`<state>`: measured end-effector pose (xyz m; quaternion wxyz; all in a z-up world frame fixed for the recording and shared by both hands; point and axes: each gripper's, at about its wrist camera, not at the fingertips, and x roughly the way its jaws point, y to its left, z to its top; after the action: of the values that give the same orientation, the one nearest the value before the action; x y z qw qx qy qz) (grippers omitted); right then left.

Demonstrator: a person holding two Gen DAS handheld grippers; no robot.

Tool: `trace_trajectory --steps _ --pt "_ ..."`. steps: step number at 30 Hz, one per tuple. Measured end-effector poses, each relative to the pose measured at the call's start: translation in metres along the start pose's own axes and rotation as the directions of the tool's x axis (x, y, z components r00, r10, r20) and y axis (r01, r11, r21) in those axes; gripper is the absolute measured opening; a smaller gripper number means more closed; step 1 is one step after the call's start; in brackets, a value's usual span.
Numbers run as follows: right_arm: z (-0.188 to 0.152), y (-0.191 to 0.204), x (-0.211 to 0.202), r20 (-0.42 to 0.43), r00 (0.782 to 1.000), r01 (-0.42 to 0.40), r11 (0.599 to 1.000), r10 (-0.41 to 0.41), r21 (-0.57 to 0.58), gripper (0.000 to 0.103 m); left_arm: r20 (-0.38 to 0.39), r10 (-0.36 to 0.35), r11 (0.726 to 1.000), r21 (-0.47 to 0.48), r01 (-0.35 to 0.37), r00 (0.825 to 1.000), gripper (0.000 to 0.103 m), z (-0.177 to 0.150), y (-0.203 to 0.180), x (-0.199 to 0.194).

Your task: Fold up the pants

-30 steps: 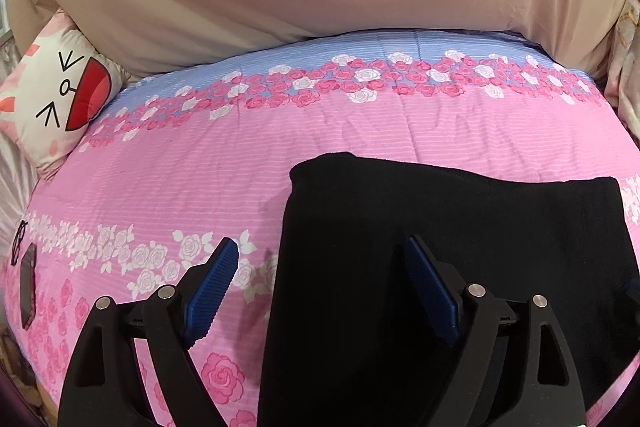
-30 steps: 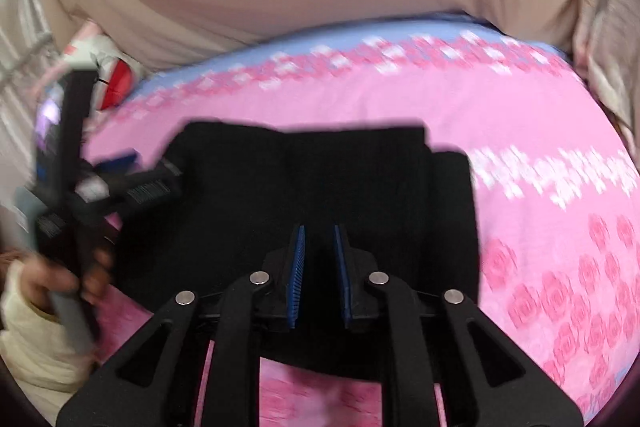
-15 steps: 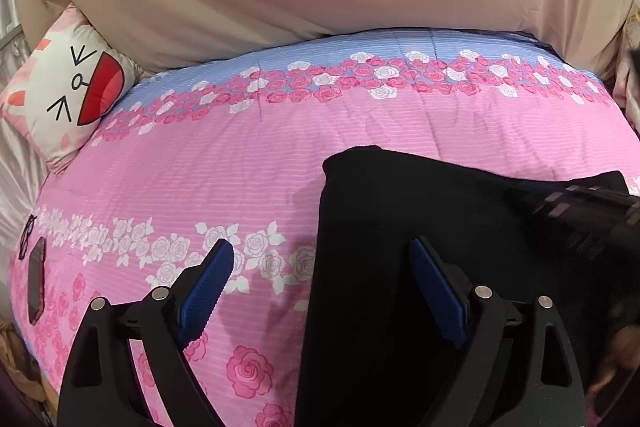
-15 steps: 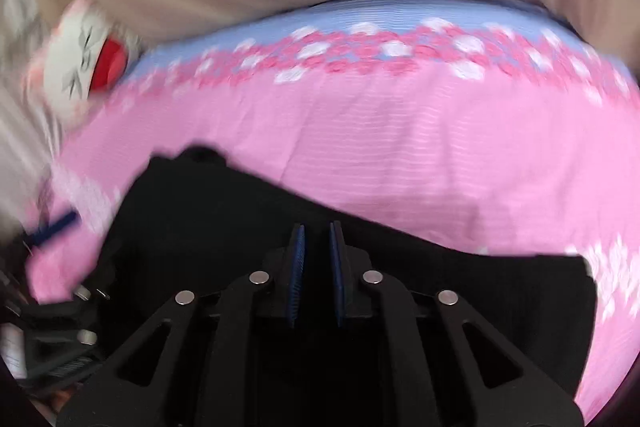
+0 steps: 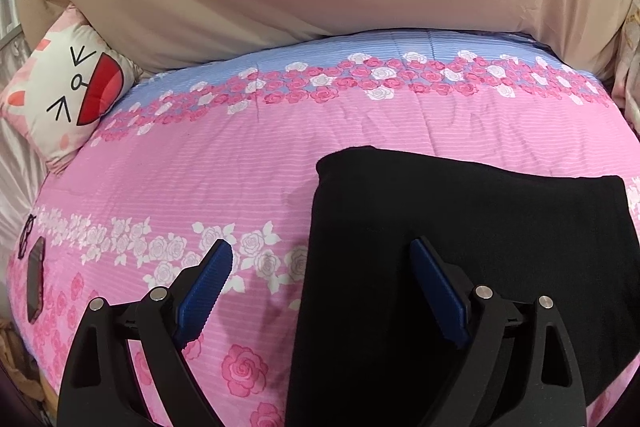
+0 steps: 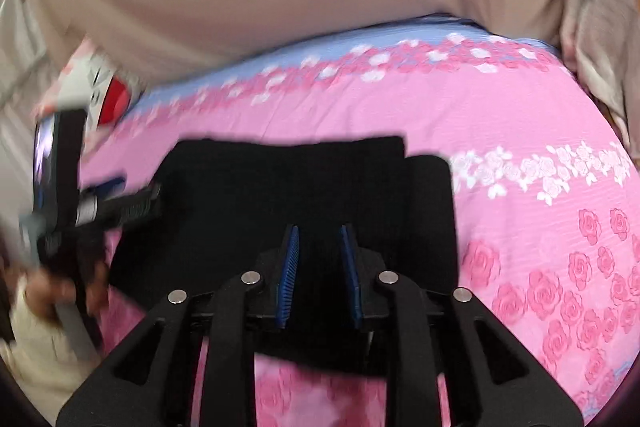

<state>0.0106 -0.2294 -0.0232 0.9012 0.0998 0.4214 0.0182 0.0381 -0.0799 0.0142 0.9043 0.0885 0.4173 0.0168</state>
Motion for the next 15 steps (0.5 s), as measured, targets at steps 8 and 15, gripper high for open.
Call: trace_trajectory --steps 8,15 --pt "-0.02 -0.001 -0.021 0.029 0.999 0.018 1.0 -0.017 -0.005 0.025 -0.003 -0.001 1.0 -0.002 0.001 1.0 0.088 -0.006 -0.003 -0.011" --pt "-0.045 -0.027 -0.006 -0.015 1.0 -0.012 0.997 0.013 0.08 0.041 -0.006 0.001 1.0 0.018 -0.001 1.0 0.088 -0.013 -0.009 -0.021"
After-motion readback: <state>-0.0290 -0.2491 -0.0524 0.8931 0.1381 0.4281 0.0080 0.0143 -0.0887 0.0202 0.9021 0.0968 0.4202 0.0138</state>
